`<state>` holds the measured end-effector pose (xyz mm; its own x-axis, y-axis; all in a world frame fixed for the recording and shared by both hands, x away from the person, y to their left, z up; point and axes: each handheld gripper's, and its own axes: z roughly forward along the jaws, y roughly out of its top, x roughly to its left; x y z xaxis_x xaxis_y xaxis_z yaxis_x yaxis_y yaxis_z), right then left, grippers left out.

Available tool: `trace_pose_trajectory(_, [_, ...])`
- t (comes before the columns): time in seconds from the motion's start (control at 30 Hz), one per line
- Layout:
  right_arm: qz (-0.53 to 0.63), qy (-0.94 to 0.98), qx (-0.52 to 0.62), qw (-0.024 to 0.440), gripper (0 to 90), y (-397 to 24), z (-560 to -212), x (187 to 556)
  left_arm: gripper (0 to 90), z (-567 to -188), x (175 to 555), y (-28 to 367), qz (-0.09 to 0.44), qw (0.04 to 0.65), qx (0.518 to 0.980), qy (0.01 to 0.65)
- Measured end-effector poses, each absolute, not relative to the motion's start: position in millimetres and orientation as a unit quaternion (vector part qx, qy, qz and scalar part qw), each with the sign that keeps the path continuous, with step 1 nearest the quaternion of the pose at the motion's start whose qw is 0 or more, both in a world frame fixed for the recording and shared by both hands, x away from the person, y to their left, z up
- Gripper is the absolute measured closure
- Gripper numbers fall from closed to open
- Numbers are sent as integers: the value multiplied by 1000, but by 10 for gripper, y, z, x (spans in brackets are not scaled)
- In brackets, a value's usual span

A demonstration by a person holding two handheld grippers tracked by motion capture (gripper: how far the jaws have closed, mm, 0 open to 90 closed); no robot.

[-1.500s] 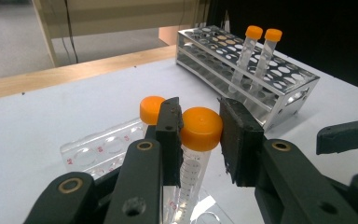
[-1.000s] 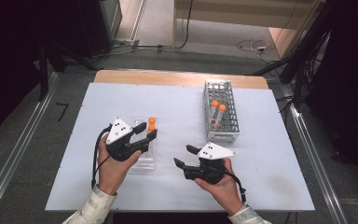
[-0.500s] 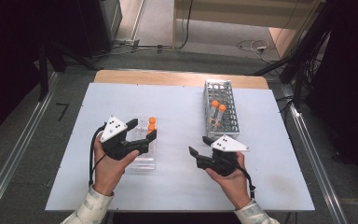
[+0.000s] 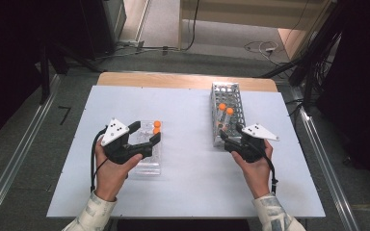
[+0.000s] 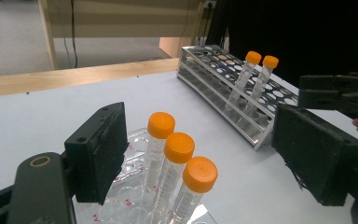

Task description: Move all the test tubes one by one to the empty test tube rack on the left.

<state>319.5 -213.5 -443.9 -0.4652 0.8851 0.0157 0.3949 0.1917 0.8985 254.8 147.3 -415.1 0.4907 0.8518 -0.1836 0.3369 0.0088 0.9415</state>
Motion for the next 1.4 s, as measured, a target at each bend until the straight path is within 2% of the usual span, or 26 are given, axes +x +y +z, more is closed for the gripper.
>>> trace_pose_trajectory(0.3, [429,723,452,298,389,-2067,-4506,3516,187,-4159,2550,1472,229,553,665,447])
trace_pose_trajectory(0.9, [416,728,451,305,627,-2032,-4570,3754,188,-4171,2558,1458,224,556,665,447])
trace_pose_trajectory(1.03, [412,733,449,303,712,-2023,-4568,3782,189,-4168,2553,1460,224,556,664,447])
trace_pose_trajectory(1.4, [427,725,444,307,720,-2039,-4414,3748,191,-4154,2549,1469,225,558,662,445])
